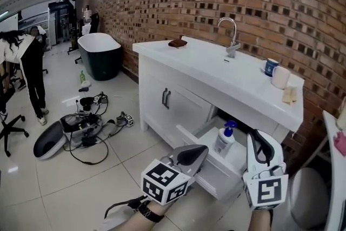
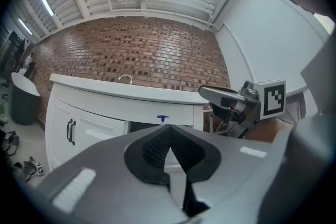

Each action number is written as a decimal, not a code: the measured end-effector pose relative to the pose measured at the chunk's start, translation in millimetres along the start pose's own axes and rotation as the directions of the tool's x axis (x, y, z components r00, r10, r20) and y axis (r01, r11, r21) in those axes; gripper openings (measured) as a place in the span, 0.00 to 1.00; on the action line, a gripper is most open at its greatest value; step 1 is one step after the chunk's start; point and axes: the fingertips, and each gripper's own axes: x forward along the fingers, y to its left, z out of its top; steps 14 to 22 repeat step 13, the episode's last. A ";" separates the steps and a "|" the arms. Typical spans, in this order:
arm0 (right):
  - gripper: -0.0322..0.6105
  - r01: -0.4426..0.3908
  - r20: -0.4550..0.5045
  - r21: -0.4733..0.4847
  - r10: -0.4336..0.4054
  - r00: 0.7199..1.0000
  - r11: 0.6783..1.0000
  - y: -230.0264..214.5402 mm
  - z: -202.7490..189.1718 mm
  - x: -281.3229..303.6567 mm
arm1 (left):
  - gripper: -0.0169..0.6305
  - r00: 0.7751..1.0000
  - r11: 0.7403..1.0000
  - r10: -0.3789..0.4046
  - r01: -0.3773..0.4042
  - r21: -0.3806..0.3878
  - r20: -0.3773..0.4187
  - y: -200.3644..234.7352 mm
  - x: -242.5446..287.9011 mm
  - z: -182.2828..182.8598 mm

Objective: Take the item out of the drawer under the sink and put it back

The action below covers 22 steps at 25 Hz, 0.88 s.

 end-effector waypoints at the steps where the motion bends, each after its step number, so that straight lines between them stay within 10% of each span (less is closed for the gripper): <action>1: 0.12 0.004 -0.015 -0.051 -0.005 1.000 0.999 4.6 -2.1 0.0 | 0.05 1.000 1.000 -0.011 0.011 0.018 -0.003 -2.0 0.5 1.0; 22: 0.10 0.058 -0.102 -0.172 -0.076 0.992 0.983 15.2 -22.8 -9.2 | 0.05 0.997 0.997 -0.080 0.080 0.012 -0.015 -22.7 12.6 -0.2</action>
